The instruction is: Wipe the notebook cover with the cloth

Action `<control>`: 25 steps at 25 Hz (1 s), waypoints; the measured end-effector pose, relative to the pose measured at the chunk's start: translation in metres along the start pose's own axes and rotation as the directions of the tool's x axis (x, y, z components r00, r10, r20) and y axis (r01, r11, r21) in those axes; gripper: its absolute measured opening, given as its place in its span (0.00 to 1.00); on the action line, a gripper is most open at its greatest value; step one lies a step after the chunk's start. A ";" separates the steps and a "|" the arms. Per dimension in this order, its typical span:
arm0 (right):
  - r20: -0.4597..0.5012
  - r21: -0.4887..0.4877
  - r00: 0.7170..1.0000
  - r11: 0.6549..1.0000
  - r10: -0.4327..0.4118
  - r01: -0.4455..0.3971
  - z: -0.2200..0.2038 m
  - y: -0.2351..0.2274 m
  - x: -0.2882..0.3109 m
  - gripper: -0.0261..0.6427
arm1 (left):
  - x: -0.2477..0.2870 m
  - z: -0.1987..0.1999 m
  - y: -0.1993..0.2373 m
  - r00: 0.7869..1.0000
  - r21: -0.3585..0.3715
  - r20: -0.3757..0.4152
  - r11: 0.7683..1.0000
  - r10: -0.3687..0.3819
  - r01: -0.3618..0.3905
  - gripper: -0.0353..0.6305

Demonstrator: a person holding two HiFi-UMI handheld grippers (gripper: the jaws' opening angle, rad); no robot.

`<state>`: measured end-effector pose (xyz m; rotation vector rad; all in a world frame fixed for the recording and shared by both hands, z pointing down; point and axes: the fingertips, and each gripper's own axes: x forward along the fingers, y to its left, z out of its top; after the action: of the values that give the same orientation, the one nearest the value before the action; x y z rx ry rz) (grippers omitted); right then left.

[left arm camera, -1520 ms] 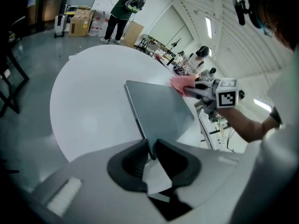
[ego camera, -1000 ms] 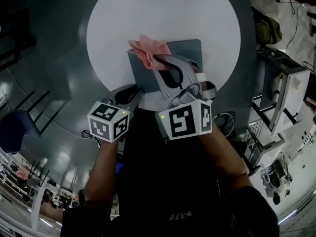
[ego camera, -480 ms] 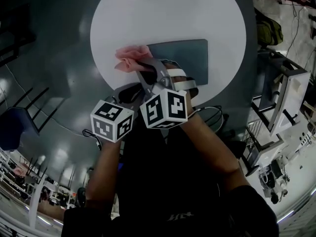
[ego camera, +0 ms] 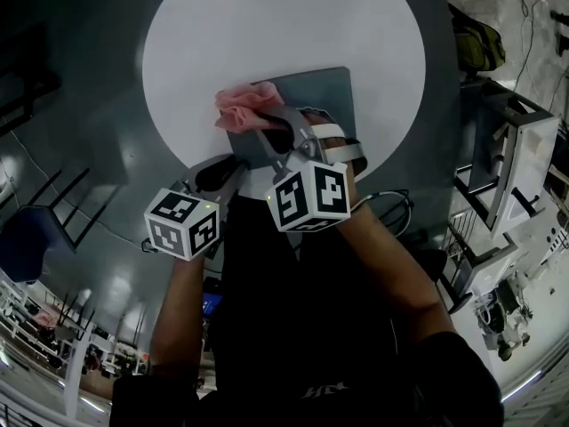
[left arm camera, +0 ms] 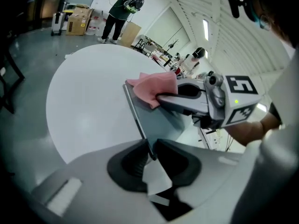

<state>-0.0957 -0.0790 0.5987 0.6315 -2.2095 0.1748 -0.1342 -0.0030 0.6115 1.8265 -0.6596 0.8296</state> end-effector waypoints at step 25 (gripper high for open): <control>-0.116 0.106 0.965 0.963 -0.237 0.249 -0.117 -0.100 -0.103 0.06 | 0.007 -0.001 -0.012 0.996 -0.015 0.014 0.996 0.088 -0.088 0.14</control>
<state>0.0888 -0.0880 0.5913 0.9337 -2.0141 0.2085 -0.1215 0.0013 0.6105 1.8033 -0.7583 0.8678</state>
